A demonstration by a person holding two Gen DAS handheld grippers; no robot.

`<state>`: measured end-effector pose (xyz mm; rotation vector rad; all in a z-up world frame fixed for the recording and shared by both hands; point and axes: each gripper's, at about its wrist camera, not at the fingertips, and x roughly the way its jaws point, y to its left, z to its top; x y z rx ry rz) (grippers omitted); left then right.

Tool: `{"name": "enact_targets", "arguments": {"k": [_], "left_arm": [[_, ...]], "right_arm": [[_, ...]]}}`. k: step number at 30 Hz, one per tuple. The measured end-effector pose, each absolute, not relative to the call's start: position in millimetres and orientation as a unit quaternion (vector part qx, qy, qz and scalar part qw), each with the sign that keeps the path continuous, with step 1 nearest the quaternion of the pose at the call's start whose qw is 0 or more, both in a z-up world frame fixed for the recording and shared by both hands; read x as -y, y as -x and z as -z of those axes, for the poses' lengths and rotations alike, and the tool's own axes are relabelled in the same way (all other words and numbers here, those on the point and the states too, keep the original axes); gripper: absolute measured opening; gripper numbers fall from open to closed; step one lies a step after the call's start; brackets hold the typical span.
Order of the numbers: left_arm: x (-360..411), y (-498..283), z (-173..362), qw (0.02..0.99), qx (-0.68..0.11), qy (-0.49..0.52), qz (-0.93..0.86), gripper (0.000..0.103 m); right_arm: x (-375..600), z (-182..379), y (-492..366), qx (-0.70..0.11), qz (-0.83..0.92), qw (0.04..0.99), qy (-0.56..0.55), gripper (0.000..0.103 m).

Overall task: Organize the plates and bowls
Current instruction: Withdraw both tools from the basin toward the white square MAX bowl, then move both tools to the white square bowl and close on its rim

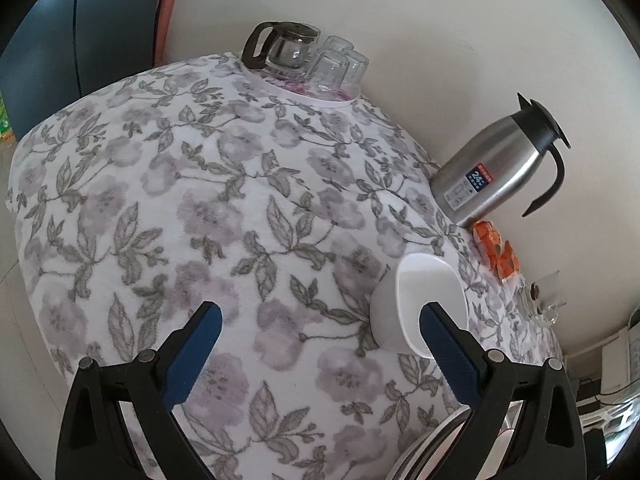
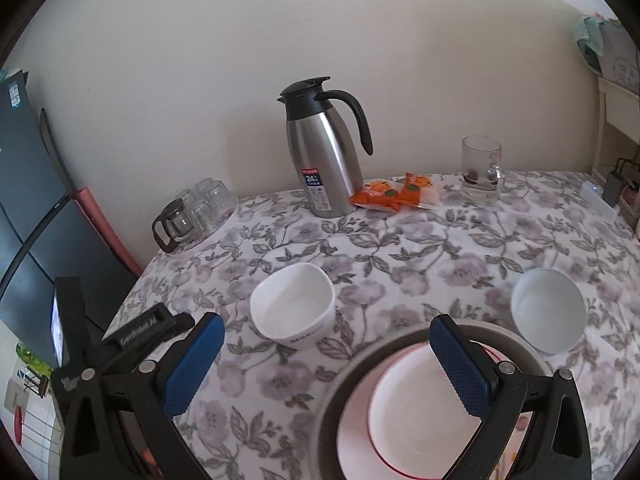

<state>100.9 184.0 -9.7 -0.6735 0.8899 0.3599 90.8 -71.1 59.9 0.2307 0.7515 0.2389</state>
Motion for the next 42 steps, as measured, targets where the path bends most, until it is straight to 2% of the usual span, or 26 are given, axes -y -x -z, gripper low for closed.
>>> {"name": "enact_targets", "arguments": {"k": [20, 35, 42], "left_arm": [[-191, -125, 35, 0.814, -0.440, 0.353, -0.139, 0.099], [-181, -155, 52, 0.812, -0.445, 0.363, -0.102, 0.098], [-181, -163, 56, 0.813, -0.441, 0.368, -0.088, 0.089]], "right_arm": [[44, -36, -152, -0.415, -0.081, 0.898, -0.122, 0.101], [33, 1, -188, -0.474, -0.041, 0.870, -0.130, 0.083], [28, 15, -202, -0.494, -0.022, 0.861, -0.120, 0.074]]}}
